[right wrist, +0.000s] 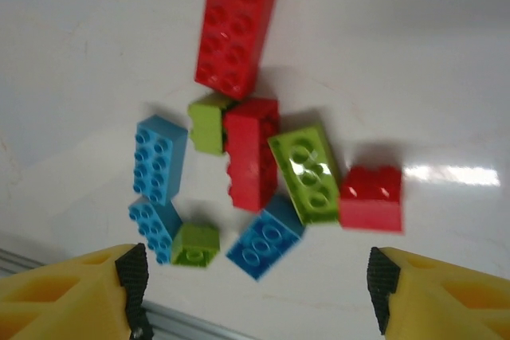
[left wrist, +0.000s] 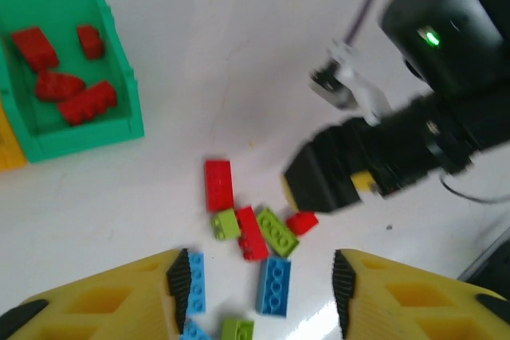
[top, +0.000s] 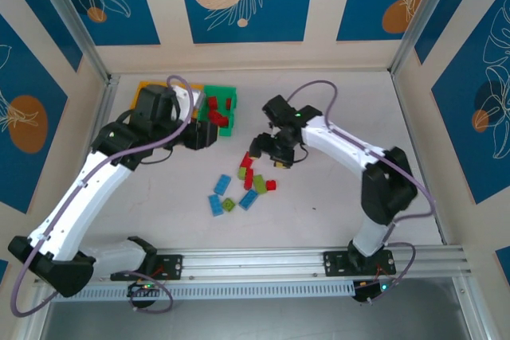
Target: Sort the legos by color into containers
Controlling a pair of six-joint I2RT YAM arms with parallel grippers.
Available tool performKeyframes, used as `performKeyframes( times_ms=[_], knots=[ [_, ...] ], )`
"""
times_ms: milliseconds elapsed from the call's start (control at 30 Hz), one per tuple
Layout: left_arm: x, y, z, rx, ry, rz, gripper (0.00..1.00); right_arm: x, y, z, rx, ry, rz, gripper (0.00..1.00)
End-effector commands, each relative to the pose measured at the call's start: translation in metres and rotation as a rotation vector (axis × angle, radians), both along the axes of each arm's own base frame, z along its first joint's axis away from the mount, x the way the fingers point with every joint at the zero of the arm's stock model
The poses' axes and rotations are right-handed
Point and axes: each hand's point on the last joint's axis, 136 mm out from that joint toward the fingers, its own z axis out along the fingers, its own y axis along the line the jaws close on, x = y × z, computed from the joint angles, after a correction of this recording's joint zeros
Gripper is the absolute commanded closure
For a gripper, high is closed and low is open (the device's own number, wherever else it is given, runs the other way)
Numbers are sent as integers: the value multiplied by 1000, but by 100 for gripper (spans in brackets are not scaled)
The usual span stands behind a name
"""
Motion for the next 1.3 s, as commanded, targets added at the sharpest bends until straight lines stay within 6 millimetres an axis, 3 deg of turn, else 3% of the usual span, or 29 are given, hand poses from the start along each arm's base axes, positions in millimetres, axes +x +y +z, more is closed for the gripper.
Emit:
performKeyframes(
  times_ms=[0,167,233,367,533,667,767,900,1000,1100,1267],
  knots=[
    [-28,9,-17,125,-25,-117,45,18,21,-15,-48,-23,20,23],
    [-44,31,-17,173,-83,-94,39,40,35,-48,-133,7,9,19],
    [-46,37,-14,167,-115,-75,32,45,36,-63,-169,37,2,20],
    [-48,41,-12,155,-151,-57,15,48,40,-85,-195,79,15,35],
    [-50,47,-15,166,-156,-39,12,50,38,-88,-205,87,13,60],
    [-50,53,-14,177,-165,-12,12,60,29,-64,-182,40,-11,68],
    [-51,56,-11,165,-168,15,13,75,27,-22,-127,-72,-11,71],
    [-54,57,-13,147,-125,34,13,93,40,41,-48,-273,66,72],
    [-55,58,-19,129,-85,66,12,110,60,70,15,-402,117,72],
    [-54,59,-25,117,-54,100,12,133,79,78,47,-449,132,72],
    [-56,59,-34,93,13,143,12,176,114,62,62,-484,157,71]
  ],
)
